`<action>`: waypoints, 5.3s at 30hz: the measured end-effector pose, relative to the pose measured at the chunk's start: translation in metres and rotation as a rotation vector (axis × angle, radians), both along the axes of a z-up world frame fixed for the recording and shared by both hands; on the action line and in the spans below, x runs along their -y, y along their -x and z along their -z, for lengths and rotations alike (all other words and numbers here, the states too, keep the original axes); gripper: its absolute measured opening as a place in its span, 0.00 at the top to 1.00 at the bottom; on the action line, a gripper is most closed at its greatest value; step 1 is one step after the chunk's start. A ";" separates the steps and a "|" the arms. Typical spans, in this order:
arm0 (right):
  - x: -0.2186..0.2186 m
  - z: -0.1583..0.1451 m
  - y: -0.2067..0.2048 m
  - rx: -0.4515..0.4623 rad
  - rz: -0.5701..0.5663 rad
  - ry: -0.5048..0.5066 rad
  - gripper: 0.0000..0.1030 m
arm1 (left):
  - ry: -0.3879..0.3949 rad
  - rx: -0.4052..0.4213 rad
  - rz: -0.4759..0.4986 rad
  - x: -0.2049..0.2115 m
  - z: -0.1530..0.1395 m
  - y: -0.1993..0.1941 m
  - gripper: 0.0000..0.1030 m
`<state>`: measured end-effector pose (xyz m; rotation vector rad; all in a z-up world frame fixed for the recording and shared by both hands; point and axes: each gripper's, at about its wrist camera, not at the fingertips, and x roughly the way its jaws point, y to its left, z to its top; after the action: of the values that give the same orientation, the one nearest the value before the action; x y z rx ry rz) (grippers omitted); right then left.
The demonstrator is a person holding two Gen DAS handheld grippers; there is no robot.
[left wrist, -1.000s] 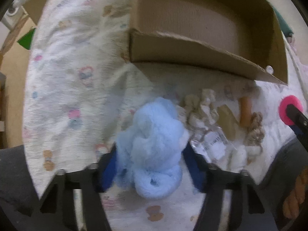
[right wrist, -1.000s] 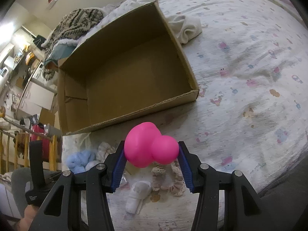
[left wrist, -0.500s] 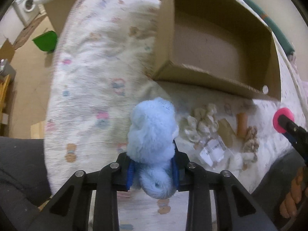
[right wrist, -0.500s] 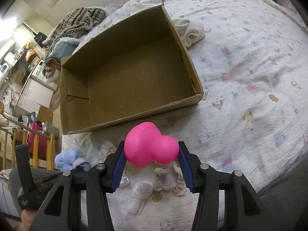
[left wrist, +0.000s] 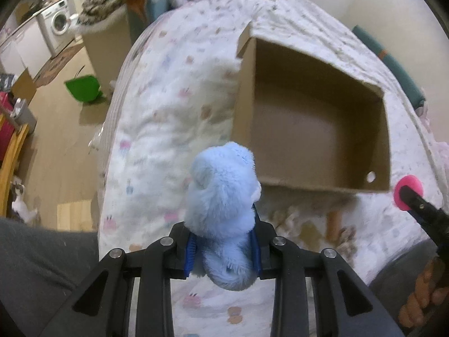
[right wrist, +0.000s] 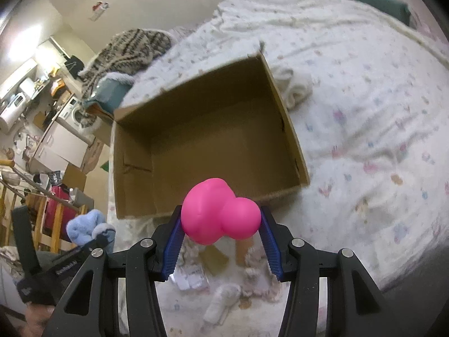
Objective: Organize soft objects
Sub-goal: 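Carry the blue plush and pink duck into the box and open both tools, then withdraw both tools from the box toward the remaining items, then grasp the white scrunchie with the left tool while the right tool grasps the lace scrunchie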
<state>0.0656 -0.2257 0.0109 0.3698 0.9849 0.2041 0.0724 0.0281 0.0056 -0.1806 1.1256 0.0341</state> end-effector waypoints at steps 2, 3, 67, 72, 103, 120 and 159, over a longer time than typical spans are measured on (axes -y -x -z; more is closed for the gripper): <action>-0.001 -0.002 -0.006 0.007 -0.006 -0.011 0.48 | -0.006 0.027 0.020 0.006 -0.012 -0.008 0.72; 0.001 -0.002 -0.010 0.003 -0.004 -0.030 0.48 | -0.009 0.036 0.030 0.009 -0.017 -0.011 0.72; -0.017 0.056 -0.097 -0.107 -0.061 0.068 0.37 | -0.134 -0.066 0.122 0.090 0.052 -0.114 0.42; -0.010 0.049 -0.095 -0.088 -0.040 0.034 0.20 | -0.095 -0.034 0.110 0.084 0.043 -0.108 0.33; 0.017 0.020 -0.024 -0.047 0.024 0.067 0.00 | -0.115 0.097 0.065 0.049 -0.009 -0.020 0.33; 0.020 0.044 0.006 -0.124 0.032 -0.008 0.00 | 0.011 -0.040 0.004 0.020 0.037 0.004 0.33; -0.010 0.120 -0.009 -0.505 -0.059 0.140 0.39 | 0.106 -0.093 0.056 0.041 0.059 0.014 0.84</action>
<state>0.0746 -0.2152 -0.1087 0.2680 1.5005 0.0937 0.0588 -0.0127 -0.0530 -0.2441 1.2255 -0.0675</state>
